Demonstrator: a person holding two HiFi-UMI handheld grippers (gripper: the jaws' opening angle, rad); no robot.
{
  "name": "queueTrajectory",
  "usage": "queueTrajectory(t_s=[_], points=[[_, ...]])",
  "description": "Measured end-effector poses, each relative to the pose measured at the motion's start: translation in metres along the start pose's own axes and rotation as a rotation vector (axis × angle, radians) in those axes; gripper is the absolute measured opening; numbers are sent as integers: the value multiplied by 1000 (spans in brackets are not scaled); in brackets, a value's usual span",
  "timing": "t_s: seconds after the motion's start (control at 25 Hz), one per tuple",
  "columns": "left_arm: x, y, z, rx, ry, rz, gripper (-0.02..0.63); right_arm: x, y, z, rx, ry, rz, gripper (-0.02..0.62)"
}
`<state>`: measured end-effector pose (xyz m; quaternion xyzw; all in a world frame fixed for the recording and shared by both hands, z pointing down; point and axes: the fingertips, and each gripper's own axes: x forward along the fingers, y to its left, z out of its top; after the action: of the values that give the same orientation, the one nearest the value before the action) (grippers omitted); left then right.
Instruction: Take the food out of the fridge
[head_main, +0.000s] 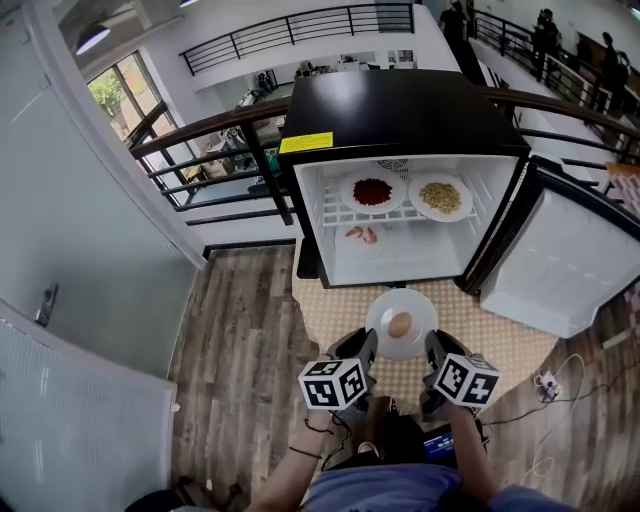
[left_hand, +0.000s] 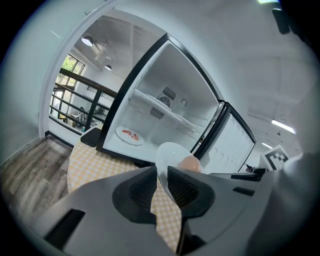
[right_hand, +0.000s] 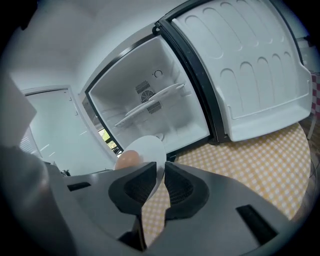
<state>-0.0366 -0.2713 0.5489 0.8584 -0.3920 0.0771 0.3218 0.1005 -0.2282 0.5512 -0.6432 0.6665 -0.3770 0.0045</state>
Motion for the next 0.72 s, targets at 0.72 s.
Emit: queueTrajectory(t_s=[0.72], points=[[-88,-14,-29,-28,-63,-32,77,-67,41,-43,-23,-26,15,63]])
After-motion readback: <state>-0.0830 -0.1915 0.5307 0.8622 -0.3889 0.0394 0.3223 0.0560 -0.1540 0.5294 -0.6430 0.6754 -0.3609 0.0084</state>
